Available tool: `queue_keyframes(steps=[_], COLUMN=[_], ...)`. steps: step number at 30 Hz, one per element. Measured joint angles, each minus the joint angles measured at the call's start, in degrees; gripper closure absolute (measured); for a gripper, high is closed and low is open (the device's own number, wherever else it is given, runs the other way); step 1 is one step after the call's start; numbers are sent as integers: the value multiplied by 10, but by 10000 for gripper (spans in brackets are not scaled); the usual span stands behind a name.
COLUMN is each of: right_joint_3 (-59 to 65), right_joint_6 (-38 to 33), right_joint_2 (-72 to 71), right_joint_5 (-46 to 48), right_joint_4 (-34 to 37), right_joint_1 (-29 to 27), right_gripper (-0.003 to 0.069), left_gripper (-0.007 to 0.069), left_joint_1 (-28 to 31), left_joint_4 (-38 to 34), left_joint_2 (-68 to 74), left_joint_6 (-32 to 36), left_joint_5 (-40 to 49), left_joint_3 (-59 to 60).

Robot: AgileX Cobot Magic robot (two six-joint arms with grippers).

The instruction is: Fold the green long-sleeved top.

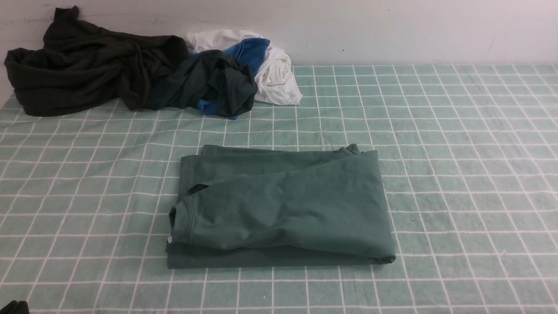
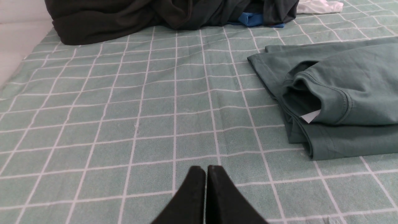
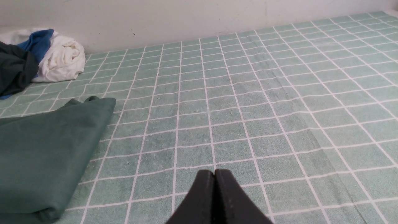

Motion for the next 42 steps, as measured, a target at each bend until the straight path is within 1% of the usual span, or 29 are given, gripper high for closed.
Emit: queue_keyframes(steps=[20, 29, 42], right_joint_3=[0, 0, 0], right_joint_6=[0, 0, 0], right_joint_2=[0, 0, 0], right_joint_5=[0, 0, 0], right_joint_4=[-2, -2, -2], right_joint_1=[0, 0, 0], right_gripper=[673, 673, 673], left_gripper=[627, 627, 627], left_joint_1=[1, 58, 62], left_joint_4=[2, 2, 2], left_joint_2=[0, 0, 0], left_joint_6=[0, 0, 0], left_joint_5=[-1, -1, -1], left_joint_3=[0, 0, 0])
